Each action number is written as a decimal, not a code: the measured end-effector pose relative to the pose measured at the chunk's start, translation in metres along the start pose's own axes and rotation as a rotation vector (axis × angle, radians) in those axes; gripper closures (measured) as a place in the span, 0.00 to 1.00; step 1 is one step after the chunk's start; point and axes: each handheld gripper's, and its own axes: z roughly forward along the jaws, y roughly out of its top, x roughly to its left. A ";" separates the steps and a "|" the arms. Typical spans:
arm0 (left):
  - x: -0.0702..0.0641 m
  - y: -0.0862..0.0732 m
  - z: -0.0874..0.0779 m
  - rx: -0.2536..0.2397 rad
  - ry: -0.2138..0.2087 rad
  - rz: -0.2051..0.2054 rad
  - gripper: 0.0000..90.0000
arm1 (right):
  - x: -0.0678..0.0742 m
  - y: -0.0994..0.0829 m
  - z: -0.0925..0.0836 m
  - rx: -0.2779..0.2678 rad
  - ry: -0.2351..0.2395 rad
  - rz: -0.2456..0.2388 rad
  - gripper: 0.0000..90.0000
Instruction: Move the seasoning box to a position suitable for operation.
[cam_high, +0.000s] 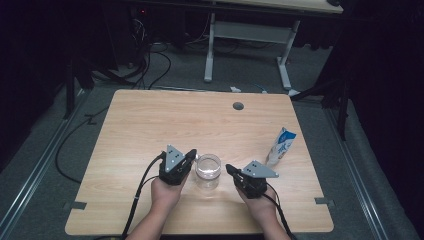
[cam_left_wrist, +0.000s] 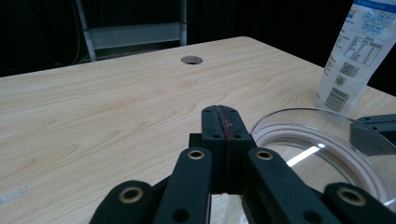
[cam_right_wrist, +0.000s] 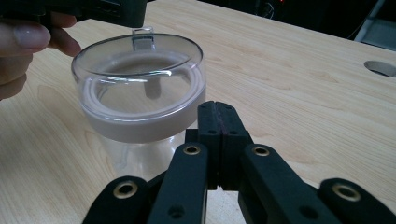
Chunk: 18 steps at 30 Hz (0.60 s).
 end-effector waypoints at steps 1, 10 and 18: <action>0.000 0.000 0.000 0.000 0.000 0.000 1.00 | 0.000 0.000 0.000 -0.001 -0.001 -0.002 1.00; 0.000 0.000 0.000 -0.003 -0.001 -0.006 1.00 | 0.000 0.000 0.000 -0.004 -0.002 0.010 1.00; 0.000 -0.001 0.000 -0.006 0.000 -0.009 1.00 | 0.002 0.000 0.001 0.000 0.002 0.004 1.00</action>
